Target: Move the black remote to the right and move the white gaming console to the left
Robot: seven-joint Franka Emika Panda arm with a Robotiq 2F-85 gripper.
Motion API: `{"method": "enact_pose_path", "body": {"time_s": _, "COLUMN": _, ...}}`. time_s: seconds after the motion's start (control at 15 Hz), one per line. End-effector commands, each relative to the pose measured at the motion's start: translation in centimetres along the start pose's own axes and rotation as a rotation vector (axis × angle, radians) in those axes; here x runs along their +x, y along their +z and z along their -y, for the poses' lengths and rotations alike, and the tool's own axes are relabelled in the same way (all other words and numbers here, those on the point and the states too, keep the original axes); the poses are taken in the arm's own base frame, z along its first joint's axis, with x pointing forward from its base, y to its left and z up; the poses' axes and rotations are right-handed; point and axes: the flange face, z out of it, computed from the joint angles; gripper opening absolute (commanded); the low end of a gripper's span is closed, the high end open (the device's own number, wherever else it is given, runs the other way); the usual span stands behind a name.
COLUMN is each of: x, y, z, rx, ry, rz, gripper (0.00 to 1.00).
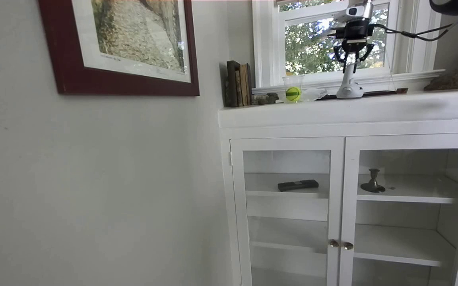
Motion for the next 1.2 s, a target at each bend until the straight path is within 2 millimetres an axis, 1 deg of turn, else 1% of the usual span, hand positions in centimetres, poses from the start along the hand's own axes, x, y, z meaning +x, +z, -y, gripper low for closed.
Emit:
{"method": "enact_pose_path", "body": {"time_s": 0.0, "x": -0.59, "y": -0.22, "z": -0.15, "rx": 0.003, "ry": -0.021, "rz": 0.05, "gripper": 0.08}}
{"method": "enact_pose_path", "body": {"time_s": 0.8, "x": -1.0, "y": -0.02, "z": -0.31, "rx": -0.016, "ry": -0.019, "rz": 0.063, "gripper": 0.08}}
{"method": "enact_pose_path", "body": {"time_s": 0.87, "x": -0.97, "y": 0.04, "z": -0.26, "rx": -0.015, "ry": -0.017, "rz": 0.057, "gripper": 0.58}}
{"method": "enact_pose_path", "body": {"time_s": 0.93, "x": -0.95, "y": 0.07, "z": -0.23, "rx": -0.015, "ry": -0.017, "rz": 0.053, "gripper": 0.6}}
{"method": "enact_pose_path", "body": {"time_s": 1.0, "x": -0.97, "y": 0.04, "z": -0.22, "rx": -0.016, "ry": -0.016, "rz": 0.055, "gripper": 0.65}}
{"method": "enact_pose_path", "body": {"time_s": 1.13, "x": -1.08, "y": -0.13, "z": -0.15, "rx": -0.021, "ry": -0.01, "rz": 0.063, "gripper": 0.8}}
